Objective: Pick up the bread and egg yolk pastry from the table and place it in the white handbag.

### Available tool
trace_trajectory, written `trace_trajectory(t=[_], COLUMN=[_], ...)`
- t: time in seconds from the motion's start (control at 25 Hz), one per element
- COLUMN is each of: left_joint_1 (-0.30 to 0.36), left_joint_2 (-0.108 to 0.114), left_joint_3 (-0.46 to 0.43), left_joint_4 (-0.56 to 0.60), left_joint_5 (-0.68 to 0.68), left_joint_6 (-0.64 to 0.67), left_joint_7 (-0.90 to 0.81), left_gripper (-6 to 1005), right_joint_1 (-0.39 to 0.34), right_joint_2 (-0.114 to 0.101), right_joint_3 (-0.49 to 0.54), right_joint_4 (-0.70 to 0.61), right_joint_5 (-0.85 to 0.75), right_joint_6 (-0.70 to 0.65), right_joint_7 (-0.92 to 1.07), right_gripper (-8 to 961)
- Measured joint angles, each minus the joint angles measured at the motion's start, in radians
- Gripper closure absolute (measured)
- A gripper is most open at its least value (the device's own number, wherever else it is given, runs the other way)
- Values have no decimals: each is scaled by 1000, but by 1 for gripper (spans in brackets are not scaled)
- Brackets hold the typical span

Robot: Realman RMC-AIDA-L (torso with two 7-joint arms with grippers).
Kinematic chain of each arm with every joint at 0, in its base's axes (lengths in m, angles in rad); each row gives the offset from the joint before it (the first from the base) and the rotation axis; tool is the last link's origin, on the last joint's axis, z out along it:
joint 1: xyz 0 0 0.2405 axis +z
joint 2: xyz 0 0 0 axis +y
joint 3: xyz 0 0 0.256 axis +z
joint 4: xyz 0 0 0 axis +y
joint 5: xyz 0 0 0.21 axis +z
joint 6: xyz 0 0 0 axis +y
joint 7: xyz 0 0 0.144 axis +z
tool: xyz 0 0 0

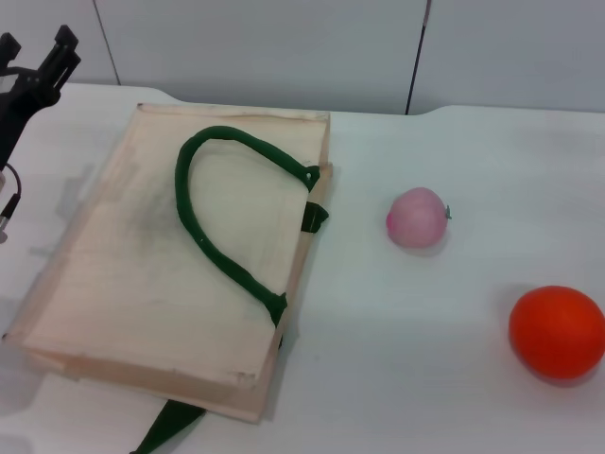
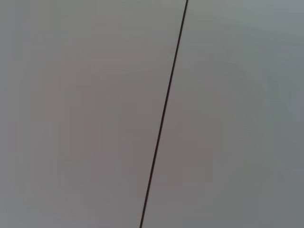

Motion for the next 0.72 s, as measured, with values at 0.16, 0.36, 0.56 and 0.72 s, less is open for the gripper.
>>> trace_trajectory(t=[0.16,0.36,0.56,0.72], left_joint_1=[8,9,9,8], left_joint_2=[0,0,0,0], left_joint_3=[0,1,6,7], left_joint_4=[-2,-3,-3,-4], left_joint_5=[-7,-8,-7,-8], left_joint_6=[0,0,-5,-6], left_joint_7=[-4,-7,-4,-4], left_gripper=[119,119,119,119], right_joint_1=[-6,-7,-8,-11], right_joint_2=[0,-3,-7,-9], right_joint_3=[2,-9,-12,-8], right_joint_4=[7,12,10,5], right_joint_5=[-2,-4,-11,-16], right_joint_6=[11,64,76,76], right_joint_7=[8,25,91,112], right_gripper=[59,59,59,59])
